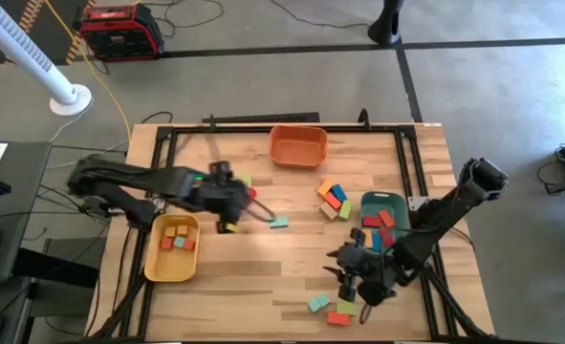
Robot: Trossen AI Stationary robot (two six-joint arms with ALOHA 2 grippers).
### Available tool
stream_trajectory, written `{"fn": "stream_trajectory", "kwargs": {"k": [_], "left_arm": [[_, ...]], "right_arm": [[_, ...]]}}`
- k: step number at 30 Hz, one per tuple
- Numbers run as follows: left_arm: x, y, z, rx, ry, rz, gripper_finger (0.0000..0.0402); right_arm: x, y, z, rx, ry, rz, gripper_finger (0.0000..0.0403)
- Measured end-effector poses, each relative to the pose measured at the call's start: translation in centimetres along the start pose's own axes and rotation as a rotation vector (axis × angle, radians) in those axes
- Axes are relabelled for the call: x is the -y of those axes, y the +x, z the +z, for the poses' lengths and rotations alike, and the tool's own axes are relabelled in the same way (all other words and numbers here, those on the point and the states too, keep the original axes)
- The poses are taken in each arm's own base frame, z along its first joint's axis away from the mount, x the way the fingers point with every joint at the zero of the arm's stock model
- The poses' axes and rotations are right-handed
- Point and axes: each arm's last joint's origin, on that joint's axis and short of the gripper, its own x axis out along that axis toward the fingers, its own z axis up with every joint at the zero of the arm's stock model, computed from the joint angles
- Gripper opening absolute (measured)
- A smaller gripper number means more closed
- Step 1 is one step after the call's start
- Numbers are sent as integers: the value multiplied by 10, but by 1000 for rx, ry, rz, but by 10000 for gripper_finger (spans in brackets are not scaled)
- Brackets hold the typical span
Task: Sort blocks by size
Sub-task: Put the medium light blue block into the green bin
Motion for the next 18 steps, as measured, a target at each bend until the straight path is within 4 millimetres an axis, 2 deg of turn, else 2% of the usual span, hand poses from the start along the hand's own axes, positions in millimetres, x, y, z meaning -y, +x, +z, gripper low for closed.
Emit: {"fn": "stream_trajectory", "kwargs": {"k": [3,6,11,14,18], "left_arm": [[0,-19,-25,142,-52,-34,297],[6,-23,-52,265,-79,-91,297],[15,-10,-90,358,-93,-141,297],[21,3,-106,364,-108,-154,297],[30,18,-115,395,-125,-187,297]], "right_arm": [[5,24,8,4,-65,-22,234],[14,58,18,-26,-108,11,257],[41,109,24,-120,-135,16,266],[57,127,29,-147,-159,-4,266],[71,150,36,-131,-183,28,266]]}}
